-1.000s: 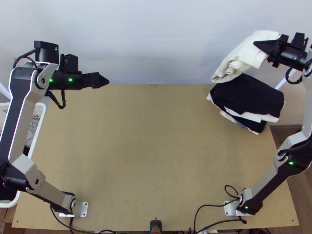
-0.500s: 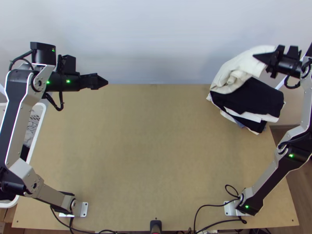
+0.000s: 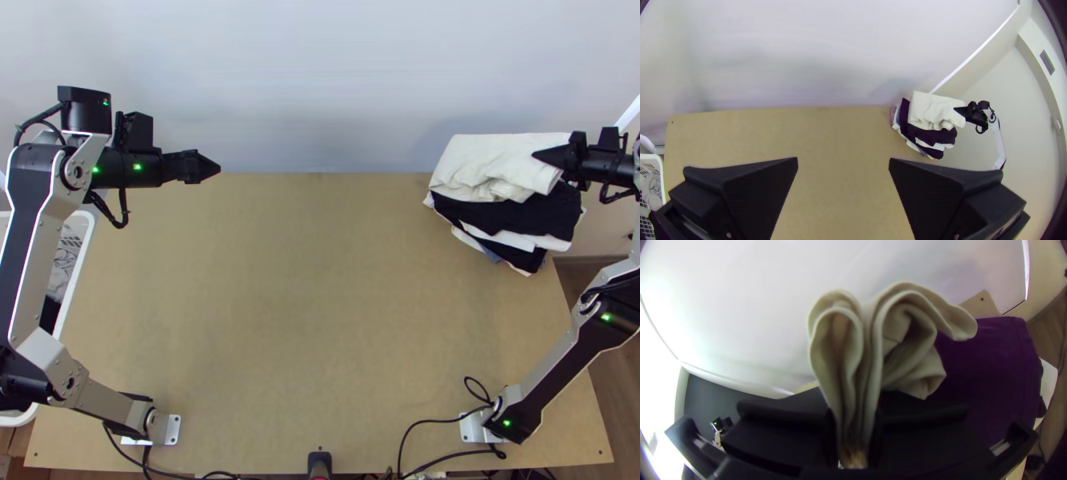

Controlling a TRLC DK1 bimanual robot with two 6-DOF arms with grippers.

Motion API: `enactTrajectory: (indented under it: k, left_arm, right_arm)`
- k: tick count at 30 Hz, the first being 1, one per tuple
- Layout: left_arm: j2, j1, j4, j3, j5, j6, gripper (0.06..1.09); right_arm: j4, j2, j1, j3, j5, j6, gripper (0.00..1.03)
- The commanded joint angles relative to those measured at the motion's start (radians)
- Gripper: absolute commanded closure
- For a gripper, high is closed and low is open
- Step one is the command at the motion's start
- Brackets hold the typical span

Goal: Fold the t-shirt

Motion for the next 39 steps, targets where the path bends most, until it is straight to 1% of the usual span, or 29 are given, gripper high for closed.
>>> enactTrajectory:
  k: [1, 3, 6, 7, 8, 10, 12, 13, 14, 17, 20, 22, 23, 25, 26, 27, 30, 32, 35, 37, 39]
  left_arm:
    - [-0.010, -0.005, 0.001, -0.017, 0.003, 0.010, 0.09]
    - [-0.012, -0.005, 0.001, -0.019, 0.003, 0.012, 0.09]
    - [-0.019, -0.003, 0.001, -0.028, 0.003, 0.014, 0.09]
    - [-0.022, -0.002, 0.001, -0.034, 0.003, 0.015, 0.09]
    - [-0.025, 0.000, 0.001, -0.040, 0.003, 0.018, 0.09]
    - [-0.036, 0.003, 0.001, -0.052, 0.003, 0.023, 0.09]
    - [-0.042, 0.004, 0.001, -0.063, 0.003, 0.027, 0.09]
    - [-0.045, 0.006, 0.001, -0.066, 0.002, 0.030, 0.09]
    - [-0.047, 0.007, 0.001, -0.068, 0.003, 0.032, 0.09]
    - [-0.054, 0.013, -0.001, -0.068, 0.003, 0.040, 0.09]
    - [-0.062, 0.018, -0.002, -0.068, 0.003, 0.046, 0.09]
    - [-0.068, 0.023, -0.002, -0.068, 0.003, 0.047, 0.09]
    - [-0.071, 0.026, -0.004, -0.068, 0.003, 0.050, 0.09]
    - [-0.074, 0.032, -0.007, -0.068, 0.003, 0.052, 0.09]
    - [-0.074, 0.033, -0.008, -0.068, 0.003, 0.052, 0.09]
    - [-0.076, 0.035, -0.008, -0.068, 0.003, 0.052, 0.09]
    - [-0.076, 0.035, -0.008, -0.066, 0.003, 0.052, 0.09]
    - [-0.076, 0.035, -0.008, -0.066, 0.003, 0.052, 0.09]
    - [-0.076, 0.029, -0.008, -0.065, 0.003, 0.052, 0.09]
    - [-0.077, 0.027, -0.008, -0.061, 0.003, 0.050, 0.09]
    - [-0.079, 0.027, -0.008, -0.058, 0.003, 0.050, 0.09]
  right_arm:
    - [-0.018, 0.013, -0.029, -0.025, 0.013, -0.069, 1.00]
    - [-0.018, 0.013, -0.043, -0.027, 0.025, -0.078, 1.00]
    - [-0.018, 0.013, -0.057, -0.027, 0.070, -0.089, 1.00]
    - [-0.018, 0.013, -0.063, -0.028, 0.087, -0.089, 0.98]
    - [-0.018, 0.013, -0.068, -0.028, 0.108, -0.089, 0.87]
    - [-0.018, 0.013, -0.077, -0.028, 0.145, -0.089, 0.52]
    - [-0.018, 0.009, -0.084, -0.031, 0.173, -0.089, 0.28]
    - [-0.018, 0.007, -0.091, -0.033, 0.176, -0.089, 0.19]
    - [-0.018, 0.007, -0.097, -0.033, 0.177, -0.089, 0.14]
    - [-0.018, 0.007, -0.121, -0.034, 0.196, -0.097, 0.06]
    - [-0.017, 0.007, -0.153, -0.039, 0.271, -0.115, 0.05]
    - [0.017, -0.011, -0.160, -0.054, 0.392, -0.120, 0.04]
    - [0.060, -0.031, -0.161, -0.076, 0.456, -0.120, 0.04]
    - [0.147, -0.088, -0.166, -0.133, 0.550, -0.120, 0.04]
    - [0.192, -0.123, -0.166, -0.162, 0.581, -0.120, 0.04]
    - [0.233, -0.162, -0.164, -0.188, 0.605, -0.120, 0.04]
    - [0.312, -0.267, -0.132, -0.239, 0.639, -0.127, 0.04]
    - [0.325, -0.323, -0.097, -0.242, 0.640, -0.134, 0.04]
    - [0.365, -0.390, -0.029, -0.249, 0.670, -0.127, 0.05]
    - [0.468, -0.442, 0.032, -0.318, 0.720, -0.127, 0.05]
    - [0.634, -0.495, 0.097, -0.446, 0.757, -0.132, 0.05]
